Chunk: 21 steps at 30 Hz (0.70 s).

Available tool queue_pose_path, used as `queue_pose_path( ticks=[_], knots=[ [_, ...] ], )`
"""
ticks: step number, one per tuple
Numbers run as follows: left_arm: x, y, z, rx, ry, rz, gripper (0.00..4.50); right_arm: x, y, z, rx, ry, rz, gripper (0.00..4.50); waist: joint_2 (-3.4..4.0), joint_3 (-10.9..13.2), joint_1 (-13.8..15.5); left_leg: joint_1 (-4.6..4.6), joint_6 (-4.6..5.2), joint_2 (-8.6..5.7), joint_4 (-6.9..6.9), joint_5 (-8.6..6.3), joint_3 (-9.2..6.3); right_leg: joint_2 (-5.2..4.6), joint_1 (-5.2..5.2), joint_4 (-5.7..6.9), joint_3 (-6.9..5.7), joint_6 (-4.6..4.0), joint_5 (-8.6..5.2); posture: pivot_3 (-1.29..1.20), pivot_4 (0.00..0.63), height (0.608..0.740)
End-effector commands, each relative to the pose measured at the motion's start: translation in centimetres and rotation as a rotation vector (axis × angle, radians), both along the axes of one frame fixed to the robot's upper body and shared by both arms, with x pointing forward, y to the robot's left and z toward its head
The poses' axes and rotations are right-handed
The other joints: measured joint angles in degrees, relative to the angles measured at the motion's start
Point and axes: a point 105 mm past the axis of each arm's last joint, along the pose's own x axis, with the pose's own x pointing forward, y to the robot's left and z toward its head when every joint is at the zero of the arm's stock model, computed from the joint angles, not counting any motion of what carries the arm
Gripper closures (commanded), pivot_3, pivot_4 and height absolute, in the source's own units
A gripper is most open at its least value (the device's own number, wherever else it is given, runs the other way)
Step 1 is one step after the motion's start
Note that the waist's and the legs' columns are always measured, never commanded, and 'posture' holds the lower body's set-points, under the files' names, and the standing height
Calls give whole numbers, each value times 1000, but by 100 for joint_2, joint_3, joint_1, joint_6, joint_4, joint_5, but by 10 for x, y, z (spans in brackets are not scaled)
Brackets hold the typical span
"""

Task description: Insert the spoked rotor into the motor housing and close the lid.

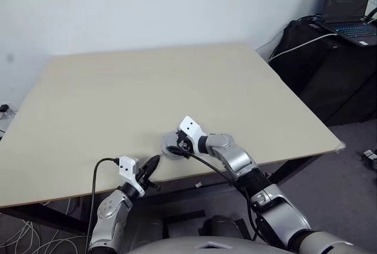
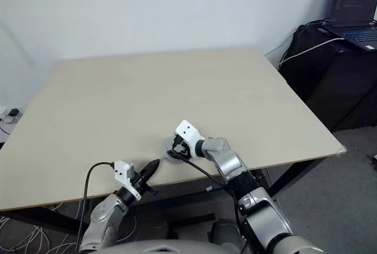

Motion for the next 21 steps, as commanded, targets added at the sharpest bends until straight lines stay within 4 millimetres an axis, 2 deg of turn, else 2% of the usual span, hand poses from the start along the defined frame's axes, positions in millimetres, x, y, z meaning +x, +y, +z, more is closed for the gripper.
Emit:
queue_pose_path(
  ticks=[1, 12, 21],
  knots=[
    [5, -3, 13, -3, -52, -8, 4500, -4, -4, -7, -38, 16, 4, 1201, 1, -1, 0, 0, 0, 0, 0, 0, 0, 0, 0, 0, 0, 0, 0, 0, 0, 740],
    [4, -5, 15, -3, -54, -10, 4500, -14, -3, -16, -53, 39, 28, 1201, 2, -2, 16, -1, 1, -1, 0, -1, 0, -1, 0, -3, 0, 3, -3, 0, 0, 740],
    [3, -6, 16, -5, -47, -10, 4500, -13, -4, -17, -63, 33, 13, 1201, 8, -8, 12, 0, 0, 0, 0, -2, -1, -1, 0, -2, 0, 16, -11, 0, 0, 740]
  ],
)
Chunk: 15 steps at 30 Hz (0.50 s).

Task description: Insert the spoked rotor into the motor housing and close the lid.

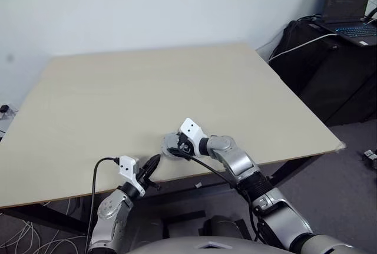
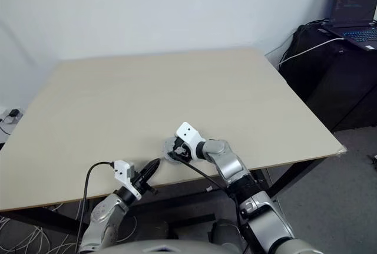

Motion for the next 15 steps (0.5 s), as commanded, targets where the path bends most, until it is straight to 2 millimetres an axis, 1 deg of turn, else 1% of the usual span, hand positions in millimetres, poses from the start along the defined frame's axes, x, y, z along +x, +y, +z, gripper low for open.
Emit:
queue_pose_path(
  ticks=[1, 15],
  knots=[
    [5, -4, 14, -5, -52, -12, 4500, -6, -4, -15, -56, 41, -3, 1201, 0, -1, 0, 0, 0, 0, 0, 0, 0, 0, 0, 0, 0, 0, 0, 0, 0, 740],
    [4, -5, 15, -13, -47, -7, 4500, 3, -9, -17, -102, 6, -51, 1201, 16, -20, -2, 4, -7, 1, 0, -3, 0, 0, 2, 1, 0, 0, 0, 0, 0, 740]
  ],
)
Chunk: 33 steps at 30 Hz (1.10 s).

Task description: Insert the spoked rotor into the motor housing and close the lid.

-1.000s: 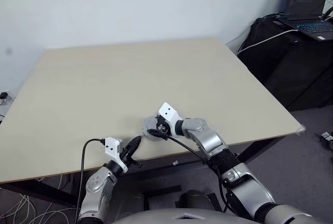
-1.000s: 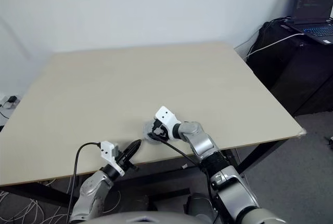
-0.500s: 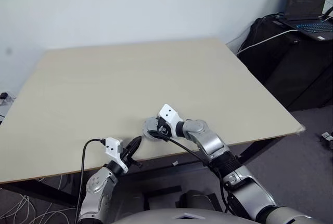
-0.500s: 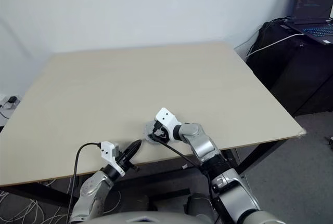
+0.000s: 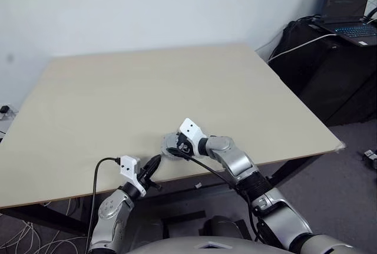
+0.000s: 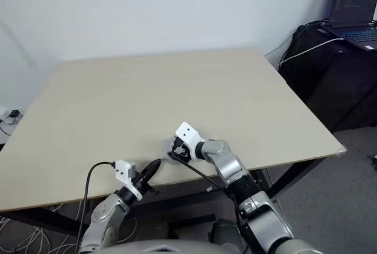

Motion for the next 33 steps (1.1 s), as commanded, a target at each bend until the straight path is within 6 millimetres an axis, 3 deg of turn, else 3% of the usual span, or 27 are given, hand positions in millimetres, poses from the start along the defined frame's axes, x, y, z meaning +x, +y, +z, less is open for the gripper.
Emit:
queue_pose_path(
  ticks=[1, 14, 19, 25, 30, 33],
  knots=[
    [5, -3, 14, -9, -56, -2, 4500, 1, -11, -17, -94, 23, -30, 1201, 4, -4, 0, 0, 0, 0, 0, 0, 0, 0, 1, 0, 0, 0, 0, 0, 0, 740],
    [7, -1, 14, 13, -60, -12, 4500, -1, -15, -21, -132, 44, -9, 1201, 16, -17, 5, 3, 1, 0, 0, 1, -1, 0, 3, 0, -1, 0, 0, 0, 0, 740],
    [24, 17, 4, 62, -13, 79, 4500, -2, -13, -21, -126, 45, -6, 1201, 15, -22, 33, 5, 2, -1, 0, 2, -1, -1, 6, 0, -1, 0, 0, 0, 0, 740],
    [37, 10, 26, 22, -11, 49, 4500, -3, -11, -21, -120, 45, -10, 1201, 10, -28, 23, 1, 6, -2, 0, 4, -2, 1, 5, -2, 0, 0, 1, 0, 0, 740],
    [60, 1, 52, -21, 17, 21, 4500, -4, -11, -21, -116, 44, -13, 1201, 7, -29, 30, 5, -1, -1, 0, 8, -6, 4, 8, 2, -2, 2, 2, 0, 0, 740],
    [74, 0, 56, 9, 73, 29, 4500, -4, -11, -20, -111, 43, -21, 1201, 7, -30, 24, 7, 2, -2, 0, 11, -7, 6, 12, 2, -1, 2, 2, 0, 0, 740]
  ],
)
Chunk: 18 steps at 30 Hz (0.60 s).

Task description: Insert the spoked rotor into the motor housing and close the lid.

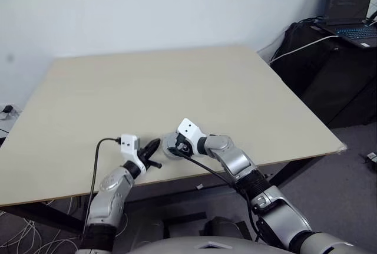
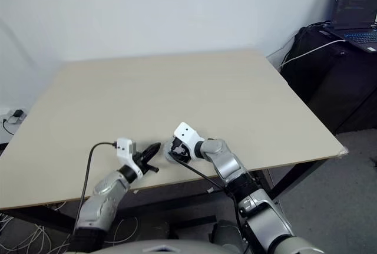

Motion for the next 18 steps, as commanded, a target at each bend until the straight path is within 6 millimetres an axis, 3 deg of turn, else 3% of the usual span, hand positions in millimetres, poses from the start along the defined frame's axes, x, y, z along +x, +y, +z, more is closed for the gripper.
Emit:
queue_pose_path(
  ticks=[1, 11, 18],
  knots=[
    [15, -1, 12, 37, 55, -4, 4500, -5, -11, -18, -64, 55, -32, 1201, -1, 0, -5, 0, 1, -1, 0, 0, -1, 2, 2, -1, 0, 0, 0, 0, 0, 740],
    [32, -14, 13, 51, 216, -136, 4500, -8, -10, -20, -70, 58, -30, 1201, -3, 2, -36, 11, -6, -4, 0, 5, -14, 11, 51, -10, 2, 2, -1, 0, 0, 740],
    [31, -9, -3, 136, 328, -162, 4500, -9, -11, -20, -68, 58, -36, 1201, -4, 2, -37, 12, -12, -6, -7, 8, -17, 13, 51, -10, 3, 0, -1, 0, 0, 740]
  ],
)
